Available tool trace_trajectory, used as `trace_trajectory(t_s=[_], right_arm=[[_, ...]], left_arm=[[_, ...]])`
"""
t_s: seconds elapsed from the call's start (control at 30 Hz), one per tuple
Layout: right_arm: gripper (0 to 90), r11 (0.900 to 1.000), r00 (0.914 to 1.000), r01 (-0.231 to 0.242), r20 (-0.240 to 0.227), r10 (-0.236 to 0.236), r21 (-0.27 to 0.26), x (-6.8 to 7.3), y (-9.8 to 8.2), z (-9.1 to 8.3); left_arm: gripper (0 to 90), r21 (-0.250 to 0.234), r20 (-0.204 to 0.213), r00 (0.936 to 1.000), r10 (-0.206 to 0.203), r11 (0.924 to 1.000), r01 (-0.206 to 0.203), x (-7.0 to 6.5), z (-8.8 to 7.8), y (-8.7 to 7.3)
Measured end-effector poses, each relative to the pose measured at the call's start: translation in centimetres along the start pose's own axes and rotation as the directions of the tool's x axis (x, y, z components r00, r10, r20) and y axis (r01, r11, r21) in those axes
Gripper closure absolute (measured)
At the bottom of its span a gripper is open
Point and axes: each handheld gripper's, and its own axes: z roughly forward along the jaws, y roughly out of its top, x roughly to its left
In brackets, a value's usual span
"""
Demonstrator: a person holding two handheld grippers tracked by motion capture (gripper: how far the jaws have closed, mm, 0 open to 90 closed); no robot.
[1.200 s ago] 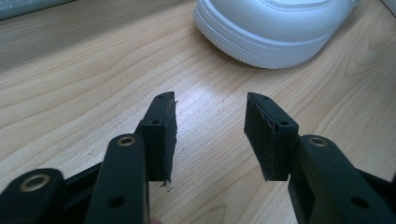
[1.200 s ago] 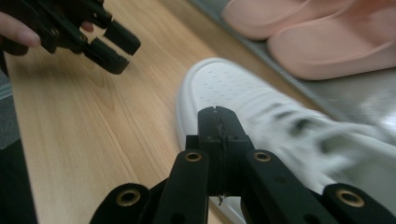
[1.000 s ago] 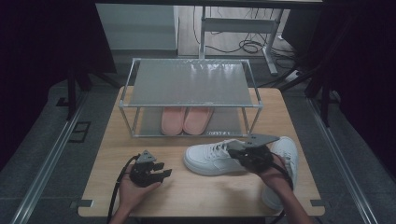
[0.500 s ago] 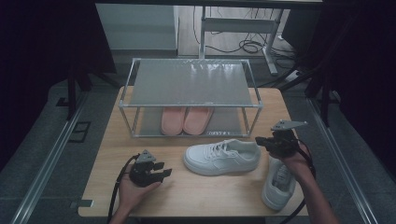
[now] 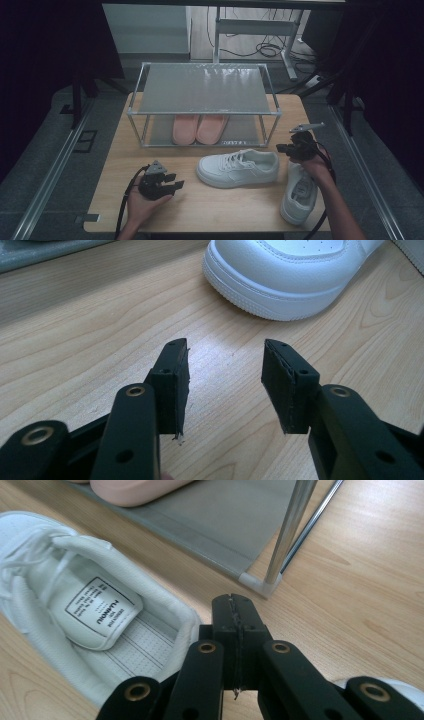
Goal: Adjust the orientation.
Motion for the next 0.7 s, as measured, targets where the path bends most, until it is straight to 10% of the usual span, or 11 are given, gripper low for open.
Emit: trace_trajectory(t_s=[0.7], right_arm=[[90.0, 0.995, 0.9972, 0.074, -0.018, -0.073, 0.074, 0.78, 0.00, 0.60]], left_arm=[[54.6, 0.004, 0.000, 1.0000, 0.001, 1.0000, -0.001, 0.00, 0.09, -0.07]])
